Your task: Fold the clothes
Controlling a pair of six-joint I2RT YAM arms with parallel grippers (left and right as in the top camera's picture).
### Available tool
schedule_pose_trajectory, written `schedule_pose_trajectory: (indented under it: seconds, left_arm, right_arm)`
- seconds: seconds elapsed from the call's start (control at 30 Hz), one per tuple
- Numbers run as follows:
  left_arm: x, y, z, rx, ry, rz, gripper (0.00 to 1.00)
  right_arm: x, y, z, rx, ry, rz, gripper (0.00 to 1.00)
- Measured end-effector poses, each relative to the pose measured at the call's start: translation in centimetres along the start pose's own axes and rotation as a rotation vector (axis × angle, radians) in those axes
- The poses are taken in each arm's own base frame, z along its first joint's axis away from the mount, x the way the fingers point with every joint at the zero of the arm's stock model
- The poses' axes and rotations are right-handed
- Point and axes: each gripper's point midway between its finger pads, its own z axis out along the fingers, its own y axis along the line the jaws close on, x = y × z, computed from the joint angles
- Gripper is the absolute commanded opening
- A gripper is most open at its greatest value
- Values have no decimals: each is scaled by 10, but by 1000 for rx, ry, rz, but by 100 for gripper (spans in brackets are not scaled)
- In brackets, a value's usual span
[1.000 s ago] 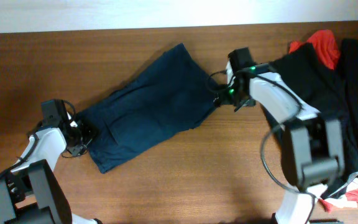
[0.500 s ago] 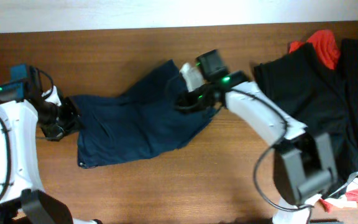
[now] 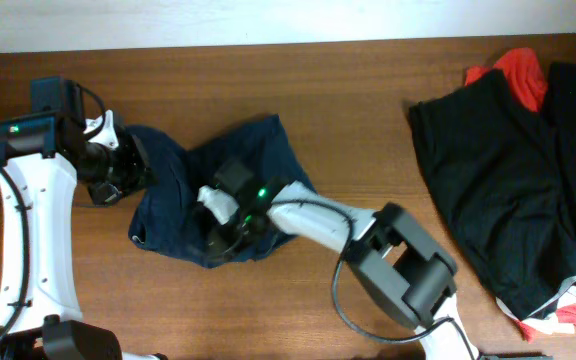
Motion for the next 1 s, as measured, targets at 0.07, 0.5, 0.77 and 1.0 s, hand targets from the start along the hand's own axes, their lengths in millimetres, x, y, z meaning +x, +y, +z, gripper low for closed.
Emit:
schedule_pose_trajectory:
  seconds: [0.07,0.5,0.77,1.0]
  left_arm:
    - [-1,0,1,-21,-9,15,1]
    - [-23,-106,58,98,-121,177,1]
    - [-24,-185,120,221,-158,269,1]
    - [1,-242,173,310,-159,391,54]
  right_arm:
    - [-4,-24,-51,53,-16,74,41]
    - [30,-184,-141,421,-62,303,41]
    - [35,-197,-134,448,-38,314,41]
    - [57,-193,-136,457,41,378,45]
